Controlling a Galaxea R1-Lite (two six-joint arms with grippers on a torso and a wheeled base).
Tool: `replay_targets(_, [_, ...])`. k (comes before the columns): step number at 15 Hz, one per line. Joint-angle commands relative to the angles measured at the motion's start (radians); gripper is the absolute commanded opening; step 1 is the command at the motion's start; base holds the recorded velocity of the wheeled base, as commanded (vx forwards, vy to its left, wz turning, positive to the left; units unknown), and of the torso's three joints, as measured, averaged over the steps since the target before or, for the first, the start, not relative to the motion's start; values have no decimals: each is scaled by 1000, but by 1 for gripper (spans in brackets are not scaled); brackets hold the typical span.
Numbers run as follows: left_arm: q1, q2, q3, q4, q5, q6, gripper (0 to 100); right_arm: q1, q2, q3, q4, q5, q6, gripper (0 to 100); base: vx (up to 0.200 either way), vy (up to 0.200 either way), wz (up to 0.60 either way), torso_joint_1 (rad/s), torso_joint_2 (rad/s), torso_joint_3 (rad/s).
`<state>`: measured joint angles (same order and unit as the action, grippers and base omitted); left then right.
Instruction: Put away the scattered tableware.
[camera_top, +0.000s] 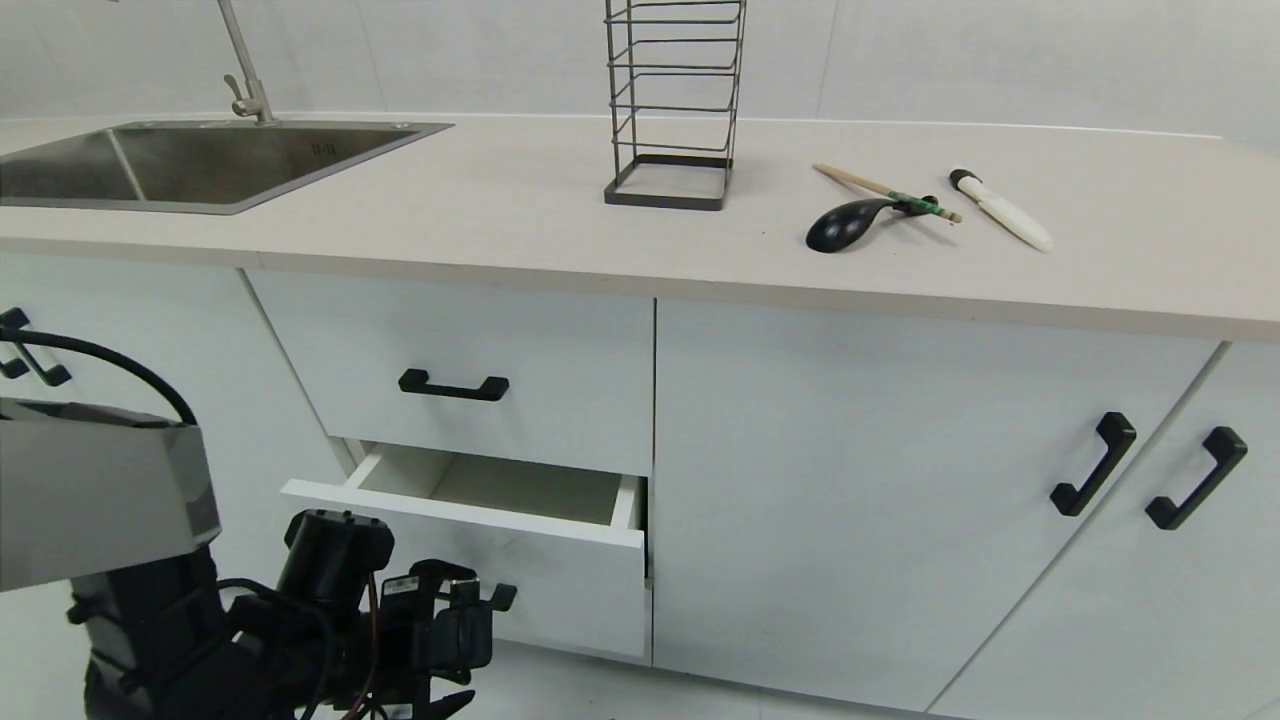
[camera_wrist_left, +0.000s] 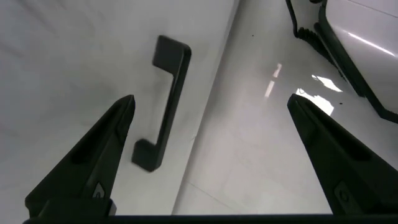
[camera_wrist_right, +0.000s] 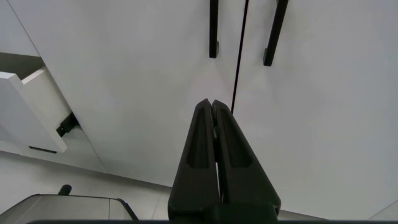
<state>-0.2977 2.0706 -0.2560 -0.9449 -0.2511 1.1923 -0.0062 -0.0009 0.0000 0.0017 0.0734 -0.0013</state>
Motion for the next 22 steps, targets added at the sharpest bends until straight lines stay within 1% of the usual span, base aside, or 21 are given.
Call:
replay_targets(1, [-5,-178,86,-3,-8,-4,100,0,1,0,0,0,0,0,0,0,0,0,0,0])
replay_targets(4, [-8,-310,146,3,-20,-7,100,0,1,0,0,0,0,0,0,0,0,0,0,0])
replay_targets(6, [-9,-373,139,-3,-20,-10,100,0,1,0,0,0,0,0,0,0,0,0,0,0])
replay_targets(7, [-9,-386,133,-5,-20,-19,100,2,1,0,0,0,0,0,0,0,0,0,0,0])
replay_targets(8, [-23,-412,109,-3,-20,-59,100,0,1,0,0,0,0,0,0,0,0,0,0,0])
replay_targets(9, [-23,-412,109,-3,-20,-59,100,0,1,0,0,0,0,0,0,0,0,0,0,0])
replay_targets(10, [-47,-406,63,-3,-20,-97,100,2,1,0,0,0,0,0,0,0,0,0,0,0])
replay_targets(16, [-51,-216,-85,-6,-22,-92,100,0,1,0,0,0,0,0,0,0,0,0,0,0])
replay_targets(18, [-54,-175,-108,-9,-22,-92,100,2,1,0,0,0,0,0,0,0,0,0,0,0])
replay_targets(22, [-55,-110,-112,-71,-22,-97,100,0,1,0,0,0,0,0,0,0,0,0,0,0])
